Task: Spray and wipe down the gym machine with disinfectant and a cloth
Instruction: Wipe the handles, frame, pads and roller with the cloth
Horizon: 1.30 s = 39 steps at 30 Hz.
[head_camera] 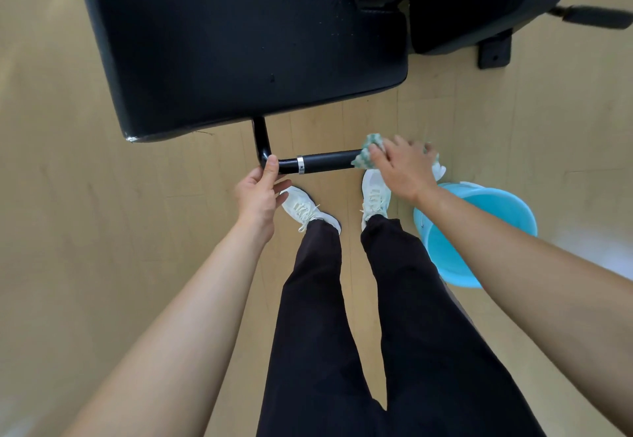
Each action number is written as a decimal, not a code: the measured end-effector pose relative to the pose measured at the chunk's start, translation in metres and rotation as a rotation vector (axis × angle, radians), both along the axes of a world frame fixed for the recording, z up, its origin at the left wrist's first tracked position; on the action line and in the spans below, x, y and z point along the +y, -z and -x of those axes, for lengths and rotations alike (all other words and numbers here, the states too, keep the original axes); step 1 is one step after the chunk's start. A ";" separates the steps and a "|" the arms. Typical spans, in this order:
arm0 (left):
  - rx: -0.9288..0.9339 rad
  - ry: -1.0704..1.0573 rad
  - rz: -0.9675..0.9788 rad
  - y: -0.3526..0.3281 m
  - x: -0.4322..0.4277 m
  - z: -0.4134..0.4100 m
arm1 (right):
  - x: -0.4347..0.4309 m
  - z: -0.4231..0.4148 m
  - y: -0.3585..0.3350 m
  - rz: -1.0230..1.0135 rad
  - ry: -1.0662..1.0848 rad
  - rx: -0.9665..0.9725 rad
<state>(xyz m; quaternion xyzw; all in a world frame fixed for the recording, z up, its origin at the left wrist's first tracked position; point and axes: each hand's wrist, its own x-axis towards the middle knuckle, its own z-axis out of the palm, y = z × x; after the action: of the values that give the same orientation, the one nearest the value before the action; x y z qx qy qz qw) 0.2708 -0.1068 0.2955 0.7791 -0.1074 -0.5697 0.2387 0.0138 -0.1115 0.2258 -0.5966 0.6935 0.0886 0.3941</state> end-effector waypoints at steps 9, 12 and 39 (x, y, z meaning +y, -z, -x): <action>0.004 0.002 -0.006 0.001 0.001 0.001 | -0.002 -0.088 -0.022 0.117 0.001 -0.072; 0.019 0.015 0.005 -0.002 0.000 0.002 | -0.009 -0.127 -0.039 0.153 -0.095 -0.140; -0.007 0.088 -0.034 -0.012 -0.007 -0.001 | -0.002 -0.171 -0.034 -0.421 1.898 -1.109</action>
<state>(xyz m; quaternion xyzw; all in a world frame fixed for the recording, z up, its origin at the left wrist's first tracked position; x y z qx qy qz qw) 0.2718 -0.1138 0.3072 0.7794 -0.1326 -0.5788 0.2000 0.1845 -0.1138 0.2600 0.2957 0.5674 -0.4106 0.6496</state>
